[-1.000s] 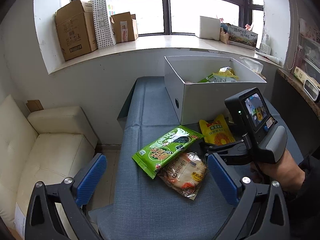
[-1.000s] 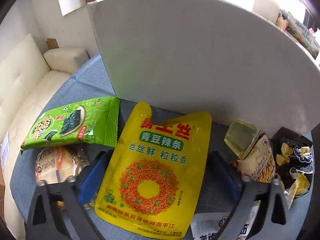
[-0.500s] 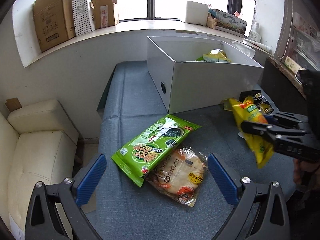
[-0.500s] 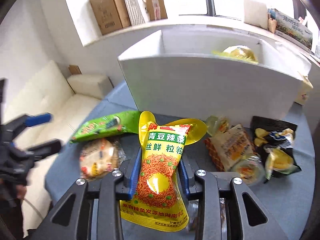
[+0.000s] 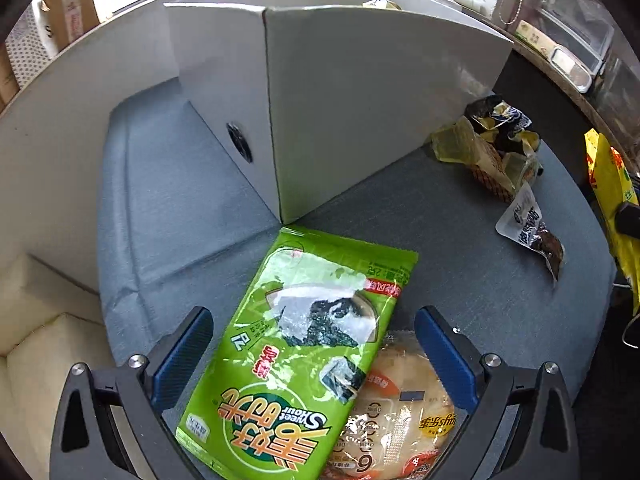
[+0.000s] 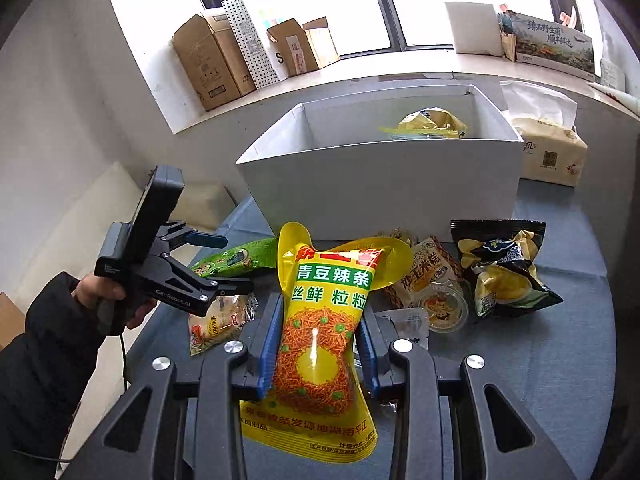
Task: Organize snacks
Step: 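Grasp the yellow pouch with the right tool while the left tool grasps the green seaweed bag, then carry the yellow pouch and green seaweed bag into the white box and open both tools, then grasp the wrapped round bread with the left tool while the right tool grasps the jelly cup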
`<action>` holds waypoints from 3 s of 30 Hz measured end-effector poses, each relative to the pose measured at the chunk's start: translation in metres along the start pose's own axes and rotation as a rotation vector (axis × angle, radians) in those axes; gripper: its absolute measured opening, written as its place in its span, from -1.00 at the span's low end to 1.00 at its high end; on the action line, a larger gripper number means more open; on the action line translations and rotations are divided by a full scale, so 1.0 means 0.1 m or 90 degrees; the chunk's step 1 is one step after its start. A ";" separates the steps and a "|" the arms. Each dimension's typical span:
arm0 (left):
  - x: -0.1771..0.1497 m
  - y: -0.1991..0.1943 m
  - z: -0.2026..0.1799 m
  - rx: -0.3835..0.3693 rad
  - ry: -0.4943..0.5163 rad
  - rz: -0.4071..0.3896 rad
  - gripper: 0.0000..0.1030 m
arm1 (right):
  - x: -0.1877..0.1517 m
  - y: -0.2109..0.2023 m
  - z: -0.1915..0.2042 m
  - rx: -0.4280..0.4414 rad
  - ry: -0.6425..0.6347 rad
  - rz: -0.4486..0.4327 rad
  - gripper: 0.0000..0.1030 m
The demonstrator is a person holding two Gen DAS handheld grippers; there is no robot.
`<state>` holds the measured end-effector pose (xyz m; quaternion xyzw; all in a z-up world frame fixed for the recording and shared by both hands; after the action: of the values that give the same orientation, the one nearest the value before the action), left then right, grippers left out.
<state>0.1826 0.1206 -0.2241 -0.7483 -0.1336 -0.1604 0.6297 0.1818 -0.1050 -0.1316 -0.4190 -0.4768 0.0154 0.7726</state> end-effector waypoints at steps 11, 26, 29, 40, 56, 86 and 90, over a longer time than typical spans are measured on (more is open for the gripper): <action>-0.08 -0.09 -0.07 -0.029 0.038 -0.019 0.47 | -0.07 0.04 0.02 0.011 0.007 -0.002 -0.27; 0.29 -1.56 -0.71 -0.043 -0.002 -0.242 0.48 | 0.32 -0.22 -0.02 -0.028 -0.021 -0.057 -0.27; 0.63 -1.65 -0.76 -0.002 -0.030 -0.288 0.48 | 0.62 -0.30 -0.22 -0.056 -0.018 -0.081 -0.27; 2.00 -1.10 -0.42 0.048 -0.249 -0.293 0.48 | 1.78 0.11 -1.15 -0.161 -0.004 -0.089 -0.23; 1.82 -0.79 -0.20 0.105 -0.311 -0.260 0.81 | 1.65 0.05 -1.36 -0.145 0.045 -0.114 1.00; -0.44 -0.99 -0.68 0.121 -0.112 -0.183 0.94 | -0.07 -0.67 -0.24 -0.051 0.020 -0.081 1.00; -0.54 -0.64 -0.63 0.101 -0.079 -0.135 0.94 | -0.14 -0.66 -0.21 -0.045 0.024 -0.078 1.00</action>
<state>0.1032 0.0695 -0.1786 -0.6863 -0.2629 -0.1680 0.6570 0.1651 -0.1663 -0.1021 -0.4162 -0.4869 -0.0564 0.7658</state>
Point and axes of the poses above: each gripper's, at about its wrist camera, not at the fingertips, and y roughly the way its jaws point, z to its left, x to its top, the point moved 6 cm from there along y, roughly the way its jaws point, and after that the axes turned 8 degrees about -y, right-handed, at the moved point
